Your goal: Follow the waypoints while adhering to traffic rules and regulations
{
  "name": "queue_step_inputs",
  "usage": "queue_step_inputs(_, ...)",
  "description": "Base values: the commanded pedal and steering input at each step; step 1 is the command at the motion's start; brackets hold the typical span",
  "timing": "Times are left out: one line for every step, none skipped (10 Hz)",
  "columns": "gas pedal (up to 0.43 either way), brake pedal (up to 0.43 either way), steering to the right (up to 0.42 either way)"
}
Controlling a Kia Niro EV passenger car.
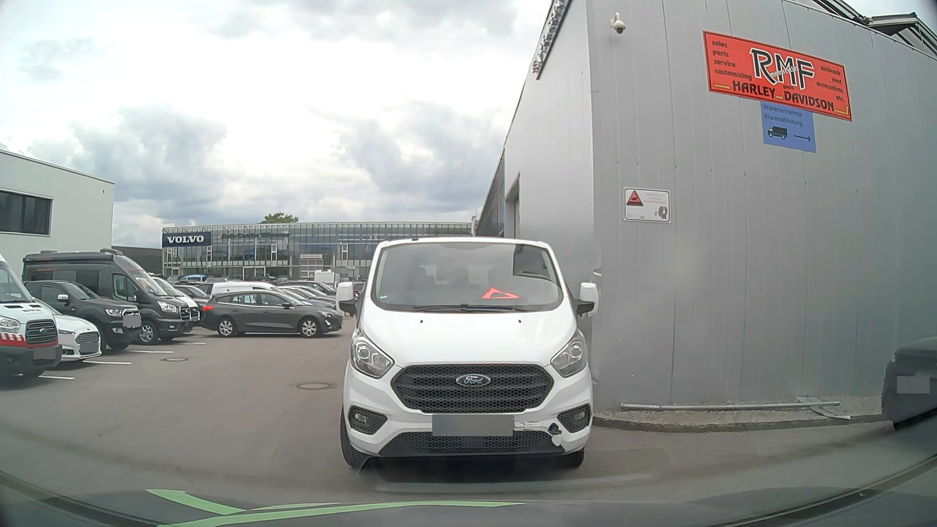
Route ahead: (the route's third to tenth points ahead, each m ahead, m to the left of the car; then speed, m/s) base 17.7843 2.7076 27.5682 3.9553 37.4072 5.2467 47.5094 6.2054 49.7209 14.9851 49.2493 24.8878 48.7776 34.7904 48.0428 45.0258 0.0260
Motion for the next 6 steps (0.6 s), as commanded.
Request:
queue_step_inputs(0.000,0.488,-0.462)
queue_step_inputs(0.000,0.482,-0.462)
queue_step_inputs(0.000,0.476,-0.462)
queue_step_inputs(0.000,0.470,-0.462)
queue_step_inputs(0.000,0.470,-0.462)
queue_step_inputs(0.000,0.470,-0.462)
